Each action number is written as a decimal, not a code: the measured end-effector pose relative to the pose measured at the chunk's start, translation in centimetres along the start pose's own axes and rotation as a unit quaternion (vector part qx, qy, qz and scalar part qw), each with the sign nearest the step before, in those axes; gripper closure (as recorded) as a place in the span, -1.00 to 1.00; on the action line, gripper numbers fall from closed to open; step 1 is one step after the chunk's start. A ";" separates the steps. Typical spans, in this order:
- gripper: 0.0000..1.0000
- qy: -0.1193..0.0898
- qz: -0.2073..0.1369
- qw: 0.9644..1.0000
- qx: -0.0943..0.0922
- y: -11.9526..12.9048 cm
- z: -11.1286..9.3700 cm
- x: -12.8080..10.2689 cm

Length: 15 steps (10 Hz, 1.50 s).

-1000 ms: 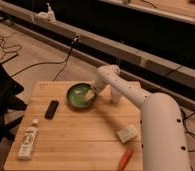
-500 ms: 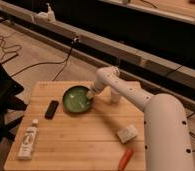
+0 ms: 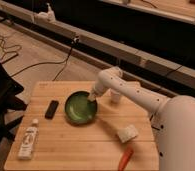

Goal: Drag the ceramic bowl in a circle

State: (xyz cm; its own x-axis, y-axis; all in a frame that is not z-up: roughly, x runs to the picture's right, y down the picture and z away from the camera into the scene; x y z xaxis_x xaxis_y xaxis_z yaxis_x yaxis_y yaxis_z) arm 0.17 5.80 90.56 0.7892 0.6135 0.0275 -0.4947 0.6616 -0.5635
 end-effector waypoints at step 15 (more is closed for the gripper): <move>1.00 -0.014 -0.132 0.990 -0.044 6.0 0.5 -10.0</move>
State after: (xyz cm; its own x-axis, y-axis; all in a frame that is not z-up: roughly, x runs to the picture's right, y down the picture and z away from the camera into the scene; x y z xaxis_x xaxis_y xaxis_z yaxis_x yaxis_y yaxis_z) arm -10.85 3.88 87.27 0.8759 0.4364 0.2058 -0.2371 0.7608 -0.6041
